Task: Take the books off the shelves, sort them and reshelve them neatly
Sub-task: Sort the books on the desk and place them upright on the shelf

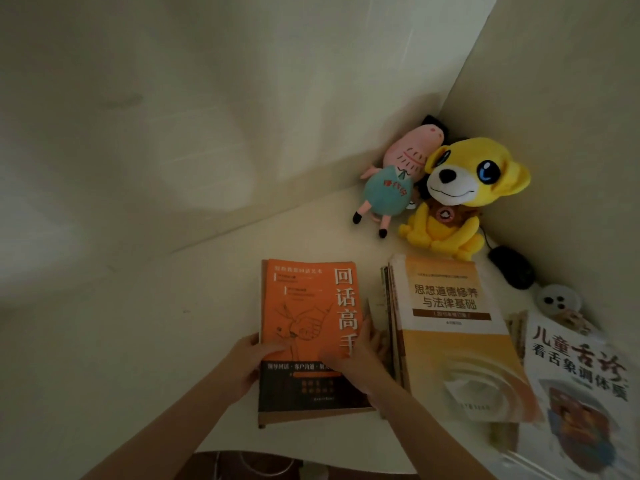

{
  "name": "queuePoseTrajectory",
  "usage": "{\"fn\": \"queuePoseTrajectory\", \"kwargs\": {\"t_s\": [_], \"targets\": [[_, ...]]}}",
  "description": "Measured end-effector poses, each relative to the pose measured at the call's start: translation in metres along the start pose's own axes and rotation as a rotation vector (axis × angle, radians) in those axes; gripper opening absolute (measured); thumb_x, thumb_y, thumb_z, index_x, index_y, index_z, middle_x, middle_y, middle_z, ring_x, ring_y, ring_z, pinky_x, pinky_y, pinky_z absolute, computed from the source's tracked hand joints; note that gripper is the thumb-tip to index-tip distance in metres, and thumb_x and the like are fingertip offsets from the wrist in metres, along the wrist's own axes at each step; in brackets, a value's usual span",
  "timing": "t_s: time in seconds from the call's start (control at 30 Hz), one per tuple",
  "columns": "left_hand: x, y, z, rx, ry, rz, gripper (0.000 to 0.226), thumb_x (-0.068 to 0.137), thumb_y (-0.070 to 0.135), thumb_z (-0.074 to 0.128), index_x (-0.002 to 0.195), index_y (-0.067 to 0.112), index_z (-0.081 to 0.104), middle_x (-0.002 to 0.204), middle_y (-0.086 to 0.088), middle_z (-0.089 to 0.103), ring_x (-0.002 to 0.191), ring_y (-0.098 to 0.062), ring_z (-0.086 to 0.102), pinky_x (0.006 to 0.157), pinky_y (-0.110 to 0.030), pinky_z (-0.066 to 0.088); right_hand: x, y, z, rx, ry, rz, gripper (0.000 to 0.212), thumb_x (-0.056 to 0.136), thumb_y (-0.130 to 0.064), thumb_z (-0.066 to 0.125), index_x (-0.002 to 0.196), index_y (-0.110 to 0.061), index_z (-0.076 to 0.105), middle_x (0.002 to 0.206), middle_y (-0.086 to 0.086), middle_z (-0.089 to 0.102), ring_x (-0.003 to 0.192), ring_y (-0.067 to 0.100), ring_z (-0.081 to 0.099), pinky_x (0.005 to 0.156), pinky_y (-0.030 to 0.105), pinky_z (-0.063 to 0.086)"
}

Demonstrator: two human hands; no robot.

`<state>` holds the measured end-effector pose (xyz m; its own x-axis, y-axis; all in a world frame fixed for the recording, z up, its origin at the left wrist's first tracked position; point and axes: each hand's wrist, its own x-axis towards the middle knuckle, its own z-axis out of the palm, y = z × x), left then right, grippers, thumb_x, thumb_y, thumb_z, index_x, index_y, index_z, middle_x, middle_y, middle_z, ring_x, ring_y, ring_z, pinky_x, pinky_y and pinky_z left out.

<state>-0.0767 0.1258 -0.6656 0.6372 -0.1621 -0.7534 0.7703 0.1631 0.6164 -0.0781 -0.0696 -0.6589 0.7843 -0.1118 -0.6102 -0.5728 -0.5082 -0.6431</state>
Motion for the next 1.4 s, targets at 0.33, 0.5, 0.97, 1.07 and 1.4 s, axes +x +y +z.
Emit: {"fn": "queuePoseTrajectory", "kwargs": {"t_s": [0.33,0.5,0.97,1.07,1.4], "targets": [[-0.031,-0.018,-0.066,0.069,0.015,0.025,0.106,0.011,0.047,0.091,0.108,0.015,0.064,0.098,-0.006,0.074,0.096,-0.028,0.067,0.082,-0.038,0.049,-0.019,-0.004,0.022,-0.079,-0.112,-0.190,0.122,0.063,-0.056,0.080,0.144,-0.048,-0.010,0.150,-0.002,0.019,0.141,0.027,0.017,0.114,0.054,0.017],[-0.040,-0.024,-0.068,0.016,0.042,0.121,0.104,0.018,0.042,0.093,0.112,0.009,0.062,0.102,-0.008,0.073,0.090,-0.026,0.070,0.073,-0.033,0.055,0.008,0.006,0.016,0.110,-0.316,-0.237,0.129,0.046,-0.045,0.095,0.130,-0.071,0.001,0.145,-0.004,0.034,0.133,0.022,0.039,0.105,0.059,0.037],[-0.063,0.000,-0.083,0.042,0.008,0.378,0.077,0.054,0.011,0.085,0.123,0.016,0.051,0.111,-0.006,0.070,0.101,-0.025,0.067,0.073,-0.028,0.057,0.000,-0.035,0.011,0.260,-0.291,-0.415,0.144,0.059,0.010,0.083,0.139,-0.044,-0.024,0.127,-0.014,0.044,0.106,-0.009,0.057,0.078,0.011,0.051],[-0.061,0.012,-0.088,0.115,0.108,0.457,0.078,0.049,0.015,0.091,0.118,0.016,0.054,0.100,0.006,0.073,0.091,-0.012,0.069,0.067,-0.020,0.055,-0.005,-0.032,0.024,0.304,-0.245,-0.467,0.136,0.050,-0.003,0.090,0.151,-0.014,-0.001,0.136,0.009,0.046,0.109,-0.003,0.059,0.081,0.013,0.050],[-0.065,0.024,-0.081,0.445,0.242,0.629,0.041,0.052,0.017,0.078,0.082,0.040,0.063,0.078,0.014,0.064,0.074,0.023,0.055,0.067,0.000,0.042,0.001,-0.007,0.041,-0.165,-0.060,-0.451,0.125,0.060,-0.095,0.040,0.120,0.013,0.056,0.115,-0.001,0.067,0.109,-0.010,0.054,0.095,-0.005,0.020]]}}
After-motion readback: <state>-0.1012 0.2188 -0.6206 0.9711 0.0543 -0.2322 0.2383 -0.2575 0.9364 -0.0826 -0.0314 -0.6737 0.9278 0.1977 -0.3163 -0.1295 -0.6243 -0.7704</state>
